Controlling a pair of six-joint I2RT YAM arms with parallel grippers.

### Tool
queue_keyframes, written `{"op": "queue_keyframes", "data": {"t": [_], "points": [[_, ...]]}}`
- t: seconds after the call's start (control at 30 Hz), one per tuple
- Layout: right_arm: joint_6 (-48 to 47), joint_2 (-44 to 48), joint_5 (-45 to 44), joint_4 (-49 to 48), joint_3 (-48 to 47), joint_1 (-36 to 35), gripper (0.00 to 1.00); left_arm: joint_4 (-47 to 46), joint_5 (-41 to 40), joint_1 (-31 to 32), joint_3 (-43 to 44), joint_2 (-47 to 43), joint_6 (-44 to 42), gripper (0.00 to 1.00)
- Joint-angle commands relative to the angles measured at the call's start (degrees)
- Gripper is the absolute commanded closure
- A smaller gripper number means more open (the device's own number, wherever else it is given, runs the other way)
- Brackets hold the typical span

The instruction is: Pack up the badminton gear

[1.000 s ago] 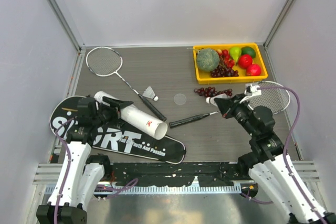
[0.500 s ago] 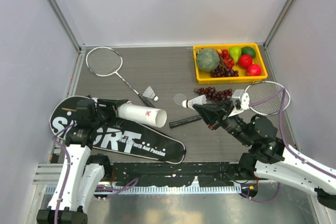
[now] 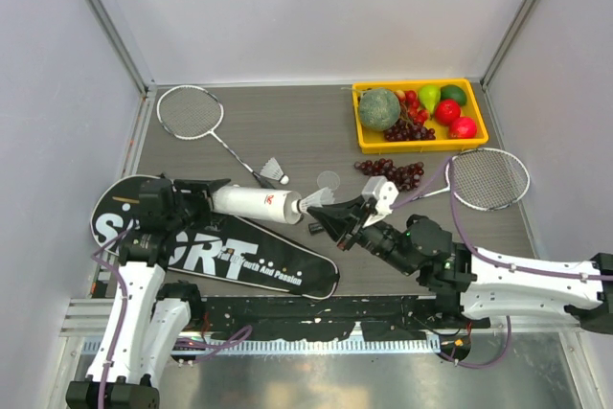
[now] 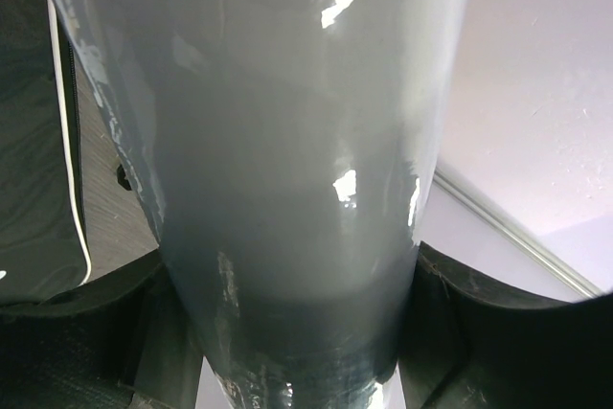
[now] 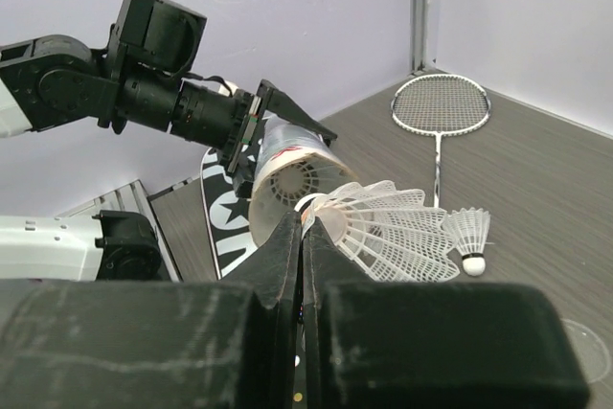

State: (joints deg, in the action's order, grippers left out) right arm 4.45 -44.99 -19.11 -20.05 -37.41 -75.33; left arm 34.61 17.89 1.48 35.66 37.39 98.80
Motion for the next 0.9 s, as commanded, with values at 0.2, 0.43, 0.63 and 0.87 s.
{"op": "queue_keyframes", "data": {"t": [0.2,0.43,0.63,0.87], "points": [[0.6,-11.0,-7.4,-16.1,-2.2,-3.5,0.94,-1.2,0.0,-0.2,2.0,-2.1,1.4,0.72],[5.6,-14.6,-10.8,-16.2,-3.5,-4.0,0.79,-1.3,0.0,-0.2,1.1,-3.0,2.4,0.74],[13.8,-9.3,-14.8,-2.5,-6.4,-4.0,0.54,-1.5,0.2,-0.2,0.6,-3.2,2.5,0.75],[20.2,-4.5,-14.7,14.6,-12.6,-4.0,0.41,-2.4,1.0,-0.2,-0.3,-3.5,3.1,0.76]]}}
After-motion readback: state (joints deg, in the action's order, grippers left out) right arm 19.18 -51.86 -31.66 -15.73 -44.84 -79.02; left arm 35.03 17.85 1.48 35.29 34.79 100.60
